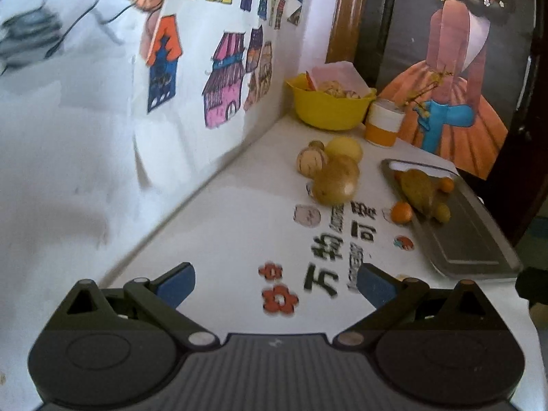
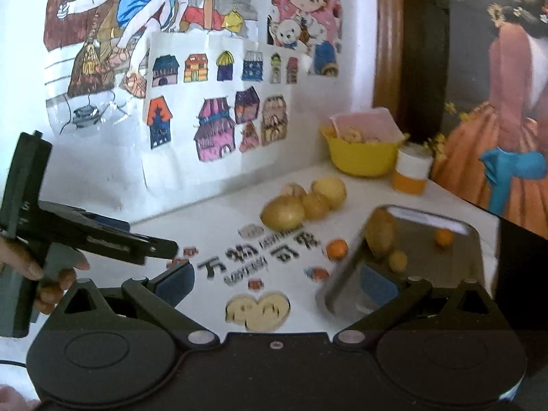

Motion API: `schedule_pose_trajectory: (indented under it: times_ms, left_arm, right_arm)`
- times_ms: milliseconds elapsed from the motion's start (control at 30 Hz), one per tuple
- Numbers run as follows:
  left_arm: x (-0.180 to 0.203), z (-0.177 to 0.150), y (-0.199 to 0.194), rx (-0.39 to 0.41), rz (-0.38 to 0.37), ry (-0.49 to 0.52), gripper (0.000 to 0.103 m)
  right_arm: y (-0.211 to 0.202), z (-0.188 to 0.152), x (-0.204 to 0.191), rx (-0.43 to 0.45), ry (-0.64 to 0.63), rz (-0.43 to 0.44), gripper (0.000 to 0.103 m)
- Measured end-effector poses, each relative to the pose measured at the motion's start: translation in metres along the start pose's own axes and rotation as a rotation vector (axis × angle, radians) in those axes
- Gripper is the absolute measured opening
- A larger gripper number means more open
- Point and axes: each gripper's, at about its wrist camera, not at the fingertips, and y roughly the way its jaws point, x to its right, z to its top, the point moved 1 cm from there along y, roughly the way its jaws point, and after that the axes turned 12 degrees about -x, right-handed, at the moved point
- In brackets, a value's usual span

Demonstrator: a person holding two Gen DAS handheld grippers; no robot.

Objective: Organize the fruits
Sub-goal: 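Pull both open tools back from the tray, then grasp a small orange with the right tool while the left tool grasps another brown potato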

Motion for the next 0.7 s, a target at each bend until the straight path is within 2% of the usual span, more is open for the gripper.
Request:
schedule_pose_trajectory:
  times_ms: [133, 300, 467, 600, 700]
  left_arm:
    - [0.006, 0.018, 0.010, -0.003, -0.007, -0.008, 0.102]
    - [0.014, 0.040, 0.025, 0.004, 0.005, 0.019, 0.102]
    - [0.023, 0.061, 0.048, -0.002, 0.007, 0.051, 0.102]
    - [0.035, 0.075, 0.062, 0.024, -0.030, 0.109, 0.102]
    - [0.045, 0.085, 0.072, 0.039, -0.040, 0.139, 0.102]
  right_arm:
    - [0.021, 0.013, 0.010, -0.009, -0.015, 0.019, 0.102]
    - [0.046, 0.021, 0.022, -0.031, -0.049, 0.002, 0.102]
    - [0.069, 0.025, 0.039, -0.037, -0.073, -0.040, 0.097]
    - [0.088, 0.027, 0.052, -0.033, -0.076, -0.049, 0.093]
    - [0.103, 0.027, 0.058, -0.047, -0.081, -0.054, 0.086]
